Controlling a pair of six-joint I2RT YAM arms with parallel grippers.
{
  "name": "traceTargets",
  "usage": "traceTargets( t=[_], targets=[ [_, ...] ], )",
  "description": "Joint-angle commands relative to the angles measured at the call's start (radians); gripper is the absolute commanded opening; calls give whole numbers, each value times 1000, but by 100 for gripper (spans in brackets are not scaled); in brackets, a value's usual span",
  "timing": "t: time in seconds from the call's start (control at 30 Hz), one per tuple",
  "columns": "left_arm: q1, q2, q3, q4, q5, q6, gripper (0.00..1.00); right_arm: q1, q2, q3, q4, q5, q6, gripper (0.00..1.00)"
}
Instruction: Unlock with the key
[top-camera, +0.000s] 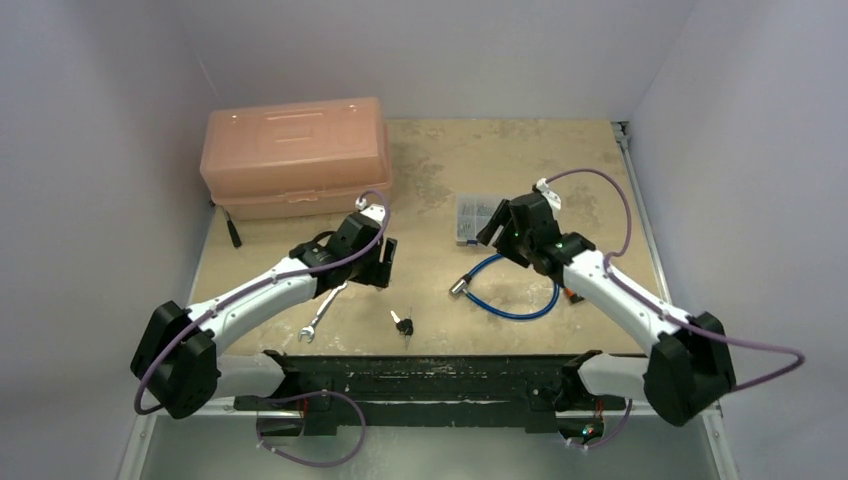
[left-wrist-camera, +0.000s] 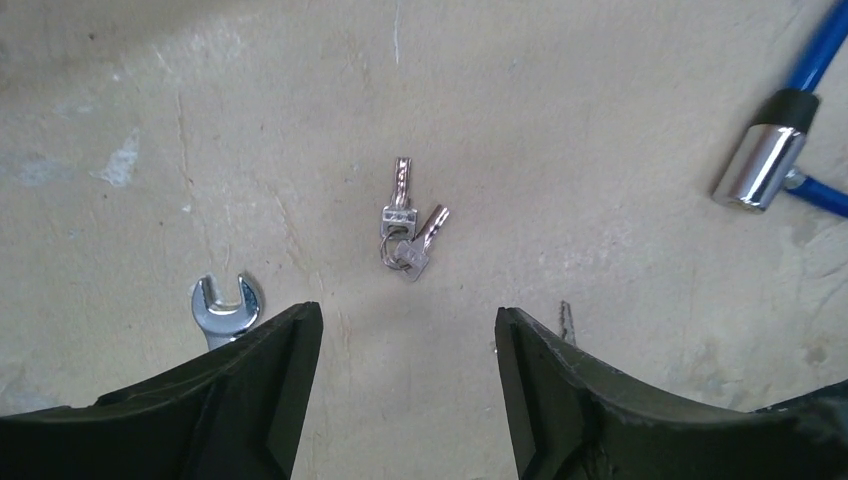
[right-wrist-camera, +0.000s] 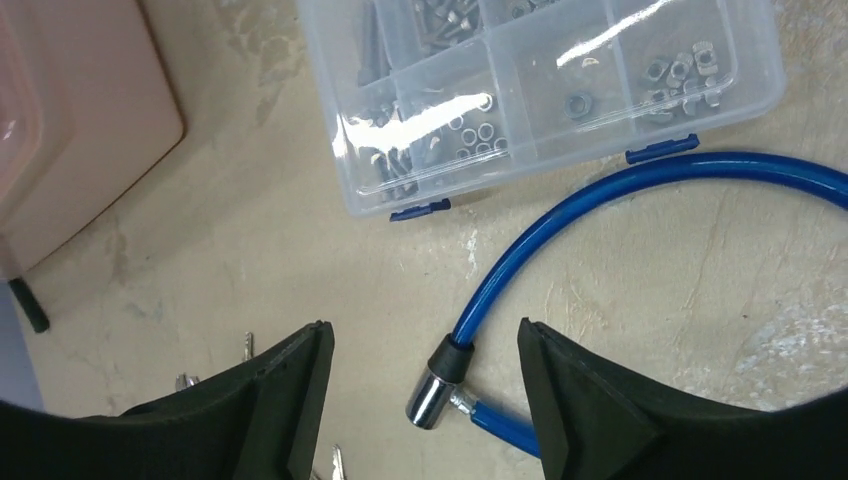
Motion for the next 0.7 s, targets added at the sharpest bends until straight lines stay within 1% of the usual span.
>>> traceTargets(
  t=[0.0,0.1,0.17,0.3,0.47,0.67],
  targets=[
    [0,51,-26,56,-5,-38,68,0,-150,-78,87,-85,-112,76],
    [1,113,-22,82,0,-40,67,0,-204,-96,99,-129,-162,76],
    [3,162,-11,95,-7,-38,65,0,-231,-108,120,-189,-190,76],
    [15,230,8,126,-15,-36,61,0,-262,-118,130,-244,-206,74],
    [58,285,18,152,14,-35,56,0,-280,-130,122,-255,-207,72],
    [63,294,15,161,71,-29,56,0,-270,-136,116,-248,-208,71]
  ],
)
